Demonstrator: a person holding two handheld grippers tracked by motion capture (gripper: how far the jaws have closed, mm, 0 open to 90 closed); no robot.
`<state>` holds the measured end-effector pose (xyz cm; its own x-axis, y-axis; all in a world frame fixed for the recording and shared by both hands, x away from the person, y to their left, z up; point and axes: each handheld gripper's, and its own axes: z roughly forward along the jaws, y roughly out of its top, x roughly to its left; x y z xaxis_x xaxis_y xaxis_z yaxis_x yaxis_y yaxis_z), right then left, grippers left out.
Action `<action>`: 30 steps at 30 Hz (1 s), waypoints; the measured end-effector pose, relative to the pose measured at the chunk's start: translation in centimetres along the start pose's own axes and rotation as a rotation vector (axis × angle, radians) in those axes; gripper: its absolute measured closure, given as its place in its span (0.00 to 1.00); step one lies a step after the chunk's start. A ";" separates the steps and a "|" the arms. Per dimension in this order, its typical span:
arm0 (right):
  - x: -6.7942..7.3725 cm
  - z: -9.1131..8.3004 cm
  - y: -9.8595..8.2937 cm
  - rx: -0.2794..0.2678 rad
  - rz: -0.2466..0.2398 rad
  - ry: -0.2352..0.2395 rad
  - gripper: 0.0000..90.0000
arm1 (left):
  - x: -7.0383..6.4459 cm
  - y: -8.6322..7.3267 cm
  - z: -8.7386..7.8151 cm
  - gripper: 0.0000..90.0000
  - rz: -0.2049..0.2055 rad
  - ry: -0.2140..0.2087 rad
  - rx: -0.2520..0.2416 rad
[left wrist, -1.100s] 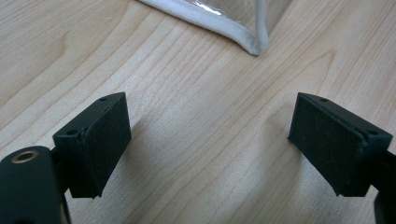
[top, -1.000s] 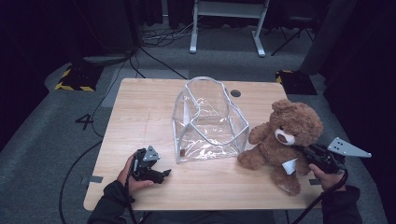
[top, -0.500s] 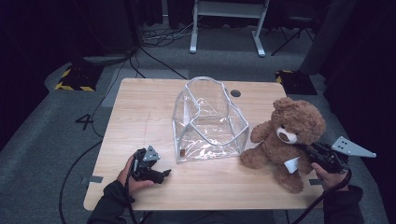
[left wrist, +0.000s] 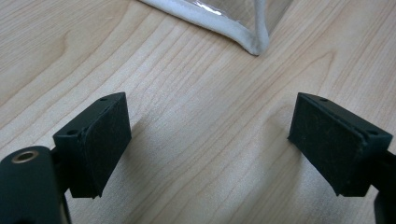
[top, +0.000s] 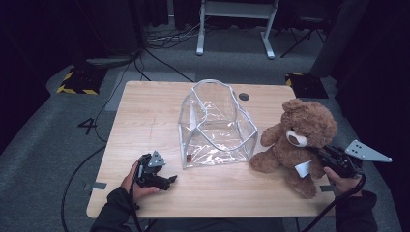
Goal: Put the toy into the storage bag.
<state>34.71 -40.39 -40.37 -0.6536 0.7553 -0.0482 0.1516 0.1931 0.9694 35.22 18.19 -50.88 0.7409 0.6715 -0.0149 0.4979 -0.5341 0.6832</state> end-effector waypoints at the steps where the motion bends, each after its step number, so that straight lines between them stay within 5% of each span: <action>1: 0.0 -0.1 0.1 -0.004 -0.003 -0.002 0.84 | 0.0 0.0 0.0 0.14 -0.001 0.001 0.000; 30: -0.5 -1.4 6.3 -0.109 -0.050 -0.053 0.85 | 0.0 0.0 0.0 0.14 -0.001 0.001 0.002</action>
<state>34.93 -40.41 -33.85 -0.6178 0.7790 -0.1071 0.0366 0.1646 0.9857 35.22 18.18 -50.87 0.7399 0.6726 -0.0147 0.4993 -0.5343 0.6820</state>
